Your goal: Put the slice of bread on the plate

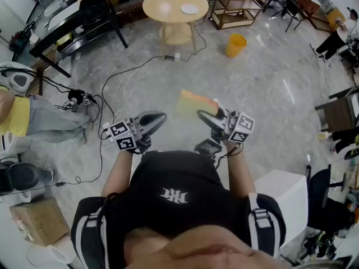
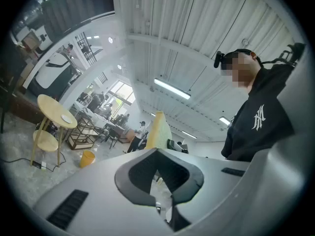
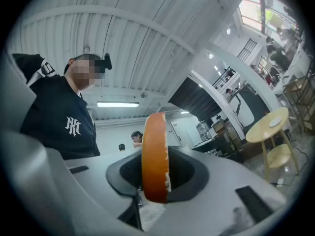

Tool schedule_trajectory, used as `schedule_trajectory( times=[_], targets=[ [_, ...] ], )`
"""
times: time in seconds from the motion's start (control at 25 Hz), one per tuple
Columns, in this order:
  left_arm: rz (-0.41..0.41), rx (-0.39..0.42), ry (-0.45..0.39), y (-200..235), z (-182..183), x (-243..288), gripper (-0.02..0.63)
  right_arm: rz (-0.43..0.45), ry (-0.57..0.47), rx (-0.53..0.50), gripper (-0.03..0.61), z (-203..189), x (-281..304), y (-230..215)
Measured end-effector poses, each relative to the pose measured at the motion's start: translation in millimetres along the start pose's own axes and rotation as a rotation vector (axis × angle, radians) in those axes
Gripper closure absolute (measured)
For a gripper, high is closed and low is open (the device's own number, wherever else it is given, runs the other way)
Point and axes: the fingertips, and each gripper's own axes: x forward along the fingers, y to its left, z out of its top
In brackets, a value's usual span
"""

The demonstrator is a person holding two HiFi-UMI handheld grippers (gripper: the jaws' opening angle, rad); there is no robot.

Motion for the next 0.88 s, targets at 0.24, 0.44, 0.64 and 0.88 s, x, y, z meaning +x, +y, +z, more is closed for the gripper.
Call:
schedule_trajectory(
  times=[0.24, 0.44, 0.64, 0.88],
  targets=[
    [0.012, -0.040, 0.002, -8, -17, -13, 0.601, -0.020, 0.002, 0.031, 0.483, -16, -2, 16],
    [0.038, -0.050, -0.012, -11, -20, -21, 0.601, -0.039, 0.010, 0.019, 0.483, -19, -1, 22],
    [0.049, -0.032, -0.027, -9, -10, -30, 0.601, -0.030, 0.011, 0.023, 0.482, -20, 9, 24],
    [0.048, -0.030, -0.032, -16, -6, -40, 0.601, -0.057, 0.023, 0.048, 0.482, -28, 10, 29]
  ],
)
